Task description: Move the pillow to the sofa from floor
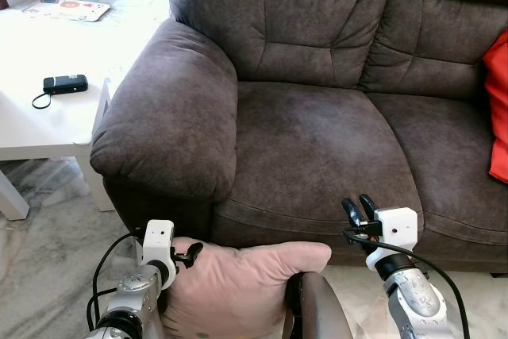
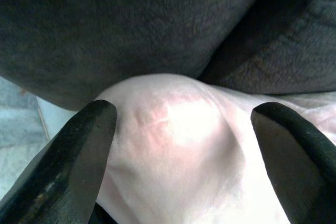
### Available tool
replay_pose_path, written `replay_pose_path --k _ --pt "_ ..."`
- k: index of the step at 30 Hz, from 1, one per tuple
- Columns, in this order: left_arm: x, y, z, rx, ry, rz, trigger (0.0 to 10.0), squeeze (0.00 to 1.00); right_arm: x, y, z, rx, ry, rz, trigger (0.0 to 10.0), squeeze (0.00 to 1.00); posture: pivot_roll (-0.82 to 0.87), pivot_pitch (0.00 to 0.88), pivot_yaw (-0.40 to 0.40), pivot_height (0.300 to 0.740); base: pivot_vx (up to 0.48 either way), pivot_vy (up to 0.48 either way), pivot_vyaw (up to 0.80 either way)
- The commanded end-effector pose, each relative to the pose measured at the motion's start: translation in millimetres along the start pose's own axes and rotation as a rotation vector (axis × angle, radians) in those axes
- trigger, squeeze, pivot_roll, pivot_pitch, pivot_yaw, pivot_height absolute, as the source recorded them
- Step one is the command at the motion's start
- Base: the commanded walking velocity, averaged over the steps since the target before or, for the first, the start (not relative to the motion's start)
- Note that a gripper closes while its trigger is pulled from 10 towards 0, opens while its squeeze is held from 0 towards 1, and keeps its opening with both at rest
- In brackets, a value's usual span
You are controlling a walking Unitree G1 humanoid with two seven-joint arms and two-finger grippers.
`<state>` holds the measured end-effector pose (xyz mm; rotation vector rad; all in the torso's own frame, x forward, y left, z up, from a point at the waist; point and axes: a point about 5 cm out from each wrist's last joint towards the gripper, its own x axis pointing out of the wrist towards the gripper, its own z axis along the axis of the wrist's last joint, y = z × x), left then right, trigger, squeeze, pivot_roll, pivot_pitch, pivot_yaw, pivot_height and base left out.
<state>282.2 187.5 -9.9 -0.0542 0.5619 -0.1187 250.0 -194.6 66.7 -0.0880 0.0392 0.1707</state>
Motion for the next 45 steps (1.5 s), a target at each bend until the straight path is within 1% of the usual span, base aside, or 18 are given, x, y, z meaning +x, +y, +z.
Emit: replay_pose_path --k 1,7,18,26,27,28,29,30,45 --pt "1.2 -3.0 -1.8 -0.010 0.011 0.002 10.0 0.00 -2.9 -7.2 4.1 -0.012 -0.005 -0.009 10.0 0.00 -0.07 0.006 -0.204 0.484 0.000 0.000 0.00" --pt "1.2 -3.3 -4.1 -0.020 0.021 0.019 10.0 0.00 -6.6 -10.6 4.6 -0.024 0.004 0.000 10.0 0.00 -0.08 0.017 -0.221 0.484 0.000 0.000 0.00" --pt "0.4 1.2 -14.8 -0.032 0.093 0.146 10.0 0.00 -11.6 -12.1 10.1 -0.046 0.021 0.028 10.0 0.00 -0.09 0.038 -0.243 0.484 0.000 0.000 0.00" --pt "-0.1 -3.0 -22.5 -0.055 0.132 0.169 10.0 0.00 -13.1 -10.8 11.8 -0.046 0.021 0.033 10.0 0.00 -0.09 0.041 -0.246 0.484 0.000 0.000 0.00" --pt "-0.4 -3.0 -23.8 -0.056 0.140 0.174 9.8 0.00 -13.7 -10.0 12.0 -0.045 0.023 0.034 10.0 0.00 -0.09 0.041 -0.246 0.484 0.000 0.000 0.00" --pt "-0.6 -3.1 -24.9 -0.059 0.146 0.176 5.8 0.00 -14.2 -9.3 12.0 -0.043 0.024 0.036 10.0 0.00 -0.09 0.041 -0.245 0.484 0.000 0.000 0.00" --pt "-0.8 -3.4 -25.8 -0.063 0.148 0.174 2.4 0.00 -15.0 -8.6 12.3 -0.042 0.027 0.039 10.0 0.00 -0.09 0.041 -0.245 0.484 0.000 0.000 0.00" --pt "-0.8 -3.5 -26.0 -0.066 0.148 0.173 0.0 0.00 -15.3 -8.4 12.4 -0.042 0.029 0.039 10.0 0.00 -0.09 0.040 -0.245 0.484 0.000 0.000 0.00" --pt "-0.7 -3.5 -25.7 -0.073 0.147 0.167 0.0 0.00 -11.1 -7.7 11.8 -0.036 0.035 0.037 10.0 0.00 -0.08 0.031 -0.239 0.484 0.000 0.000 0.00"
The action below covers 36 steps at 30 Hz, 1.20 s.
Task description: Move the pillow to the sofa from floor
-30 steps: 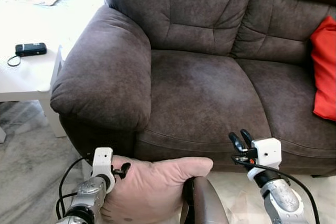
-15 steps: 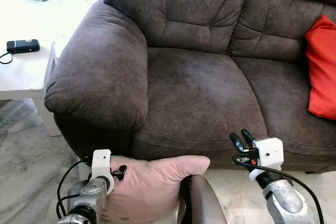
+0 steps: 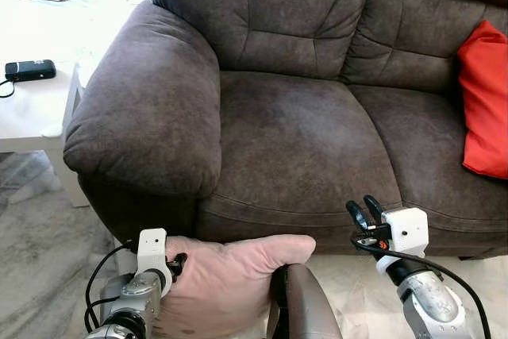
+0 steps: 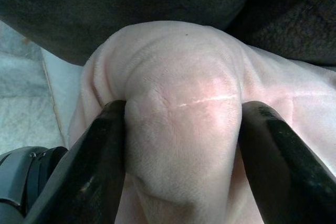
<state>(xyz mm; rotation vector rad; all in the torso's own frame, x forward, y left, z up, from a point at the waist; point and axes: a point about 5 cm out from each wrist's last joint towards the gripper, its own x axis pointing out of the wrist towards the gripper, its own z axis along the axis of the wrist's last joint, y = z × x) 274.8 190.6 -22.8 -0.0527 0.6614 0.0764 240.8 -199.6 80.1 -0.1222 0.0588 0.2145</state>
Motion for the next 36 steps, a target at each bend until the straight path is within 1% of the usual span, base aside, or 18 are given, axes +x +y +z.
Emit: replay_pose_path --k 1,22,30,36 --pt "-1.0 -5.9 -11.2 -0.010 0.053 -0.017 0.0 0.00 -0.5 -3.0 -1.0 -0.002 0.015 -0.007 10.0 0.00 -0.08 0.031 -0.239 0.484 0.000 0.000 0.00" --pt "-2.6 -4.0 -12.6 0.004 0.022 -0.026 0.0 0.00 0.6 1.3 -5.3 0.016 0.019 -0.014 10.0 0.00 -0.07 0.035 -0.223 0.484 0.000 0.000 0.00" --pt "-3.4 -3.0 -11.9 0.001 -0.006 -0.023 0.0 0.00 1.7 3.7 -6.7 0.022 0.019 -0.013 10.0 0.00 -0.06 0.036 -0.216 0.484 0.000 0.000 0.00" --pt "-4.1 -4.0 -8.7 0.012 -0.050 -0.025 0.0 0.00 4.2 6.3 -6.7 0.029 0.015 -0.016 10.0 0.00 -0.05 0.031 -0.206 0.484 0.000 0.000 0.00"
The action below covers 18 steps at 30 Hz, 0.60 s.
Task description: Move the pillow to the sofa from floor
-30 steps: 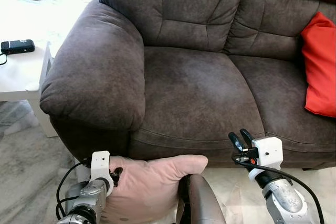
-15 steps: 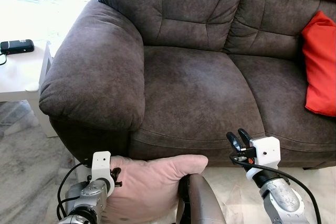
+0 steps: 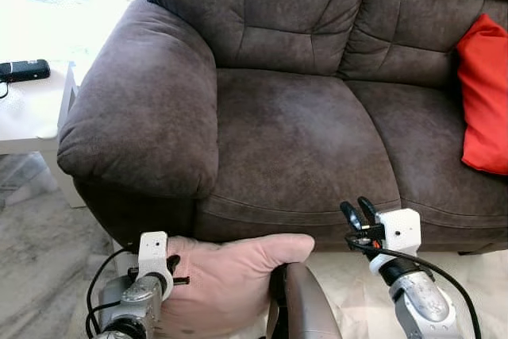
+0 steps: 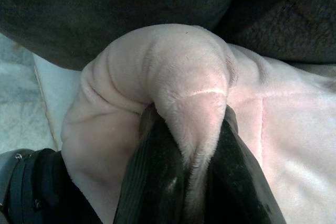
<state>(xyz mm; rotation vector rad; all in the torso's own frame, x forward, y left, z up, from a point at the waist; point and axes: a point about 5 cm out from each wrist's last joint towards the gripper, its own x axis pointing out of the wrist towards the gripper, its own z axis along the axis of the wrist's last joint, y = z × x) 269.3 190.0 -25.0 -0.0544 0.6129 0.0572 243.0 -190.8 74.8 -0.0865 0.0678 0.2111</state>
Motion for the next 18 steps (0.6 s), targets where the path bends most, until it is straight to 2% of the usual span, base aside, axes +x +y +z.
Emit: replay_pose_path --k 1,2,4,5,7,10,16,18 --pt "-1.1 -3.5 -3.3 0.014 -0.003 0.002 0.0 0.00 0.1 -2.2 -2.6 -0.008 0.009 -0.014 10.0 0.00 -0.05 0.030 -0.204 0.484 0.000 0.000 0.00" --pt "-1.4 -1.7 -1.5 0.024 -0.023 0.022 5.9 0.00 0.5 -1.8 -2.7 -0.007 0.008 -0.015 10.0 0.00 -0.05 0.029 -0.202 0.484 0.000 0.000 0.00" --pt "-1.9 0.4 0.7 0.032 -0.047 0.042 5.9 0.00 1.1 -1.2 -2.8 -0.006 0.007 -0.016 10.0 0.00 -0.05 0.028 -0.201 0.484 0.000 0.000 0.00" --pt "-2.7 1.7 2.9 0.036 -0.077 0.057 10.0 0.00 1.4 -0.9 -2.8 -0.004 0.006 -0.017 10.0 0.00 -0.05 0.027 -0.198 0.484 0.000 0.000 0.00" --pt "-6.4 1.6 6.8 0.067 -0.158 0.076 10.0 0.00 2.6 0.3 -2.5 0.000 0.003 -0.021 10.0 0.00 -0.04 0.028 -0.193 0.484 0.000 0.000 0.00" --pt "-8.7 -1.6 5.5 0.111 -0.179 0.065 10.0 0.00 3.6 1.8 -2.0 0.002 0.000 -0.021 10.0 0.00 -0.04 0.028 -0.191 0.484 0.000 0.000 0.00" --pt "-13.0 -9.4 5.9 0.106 -0.235 0.037 10.0 0.00 5.2 5.0 0.4 0.010 -0.011 -0.024 10.0 0.00 -0.03 0.020 -0.180 0.484 0.000 0.000 0.00" --pt "-14.0 -9.4 8.0 0.099 -0.253 0.046 10.0 0.00 6.5 6.3 1.2 0.012 -0.015 -0.026 10.0 0.00 -0.03 0.015 -0.177 0.484 -0.240 0.000 0.00"
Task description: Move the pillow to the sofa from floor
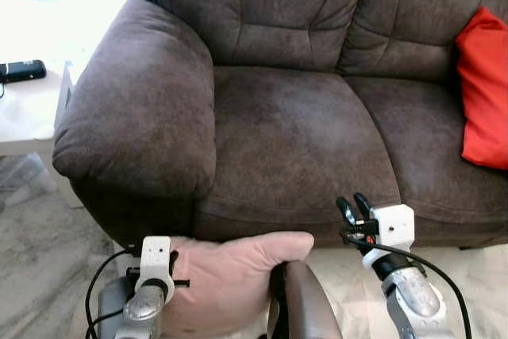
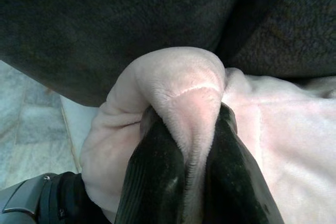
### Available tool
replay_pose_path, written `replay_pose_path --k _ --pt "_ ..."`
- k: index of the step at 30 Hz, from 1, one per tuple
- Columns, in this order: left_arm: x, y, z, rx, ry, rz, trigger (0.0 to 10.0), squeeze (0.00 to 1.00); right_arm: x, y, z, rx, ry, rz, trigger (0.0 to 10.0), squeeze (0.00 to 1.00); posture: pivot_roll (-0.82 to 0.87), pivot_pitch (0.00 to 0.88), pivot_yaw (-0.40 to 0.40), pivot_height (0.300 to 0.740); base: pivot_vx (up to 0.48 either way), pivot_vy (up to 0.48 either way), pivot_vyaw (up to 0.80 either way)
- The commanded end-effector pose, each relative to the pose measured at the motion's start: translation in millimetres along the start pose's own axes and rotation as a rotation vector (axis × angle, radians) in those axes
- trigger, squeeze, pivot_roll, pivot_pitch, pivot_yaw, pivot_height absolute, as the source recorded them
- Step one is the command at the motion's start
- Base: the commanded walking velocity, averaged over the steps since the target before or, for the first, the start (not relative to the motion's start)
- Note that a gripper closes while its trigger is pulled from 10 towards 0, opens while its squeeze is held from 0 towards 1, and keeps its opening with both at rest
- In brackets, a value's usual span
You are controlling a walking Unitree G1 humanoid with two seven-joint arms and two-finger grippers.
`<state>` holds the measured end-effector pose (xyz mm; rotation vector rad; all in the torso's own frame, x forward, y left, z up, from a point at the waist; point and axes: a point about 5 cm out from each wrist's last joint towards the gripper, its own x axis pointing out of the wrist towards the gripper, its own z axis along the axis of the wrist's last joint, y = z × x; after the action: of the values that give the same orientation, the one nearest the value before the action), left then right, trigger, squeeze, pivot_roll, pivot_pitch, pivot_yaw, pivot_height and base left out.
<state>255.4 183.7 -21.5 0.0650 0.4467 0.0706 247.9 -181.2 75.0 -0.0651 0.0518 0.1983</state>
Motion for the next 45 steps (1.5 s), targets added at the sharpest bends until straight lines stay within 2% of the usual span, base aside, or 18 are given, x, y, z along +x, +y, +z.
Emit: replay_pose_path --k 1,6,23,45 --pt "1.8 -2.5 14.1 -0.006 -0.085 0.009 10.0 0.00 -0.1 -1.9 0.0 -0.008 0.002 -0.013 10.0 0.00 -0.03 0.015 -0.177 0.484 -0.240 0.000 0.00" --pt "1.8 -4.3 19.3 0.013 -0.110 -0.002 10.0 0.00 2.6 1.4 0.1 -0.001 -0.004 -0.016 10.0 0.00 -0.02 0.005 -0.164 0.484 -0.192 0.000 0.00" --pt "5.7 6.1 38.9 0.027 -0.171 0.002 10.0 0.00 5.6 8.1 -7.9 0.032 -0.004 -0.040 10.0 0.00 0.00 0.000 -0.111 0.484 -0.249 0.000 0.00" --pt "7.0 12.9 46.1 0.040 -0.183 -0.003 10.0 0.00 11.5 11.5 -14.1 0.051 -0.015 -0.068 10.0 0.00 0.02 0.000 -0.078 0.484 -0.293 0.000 0.00"
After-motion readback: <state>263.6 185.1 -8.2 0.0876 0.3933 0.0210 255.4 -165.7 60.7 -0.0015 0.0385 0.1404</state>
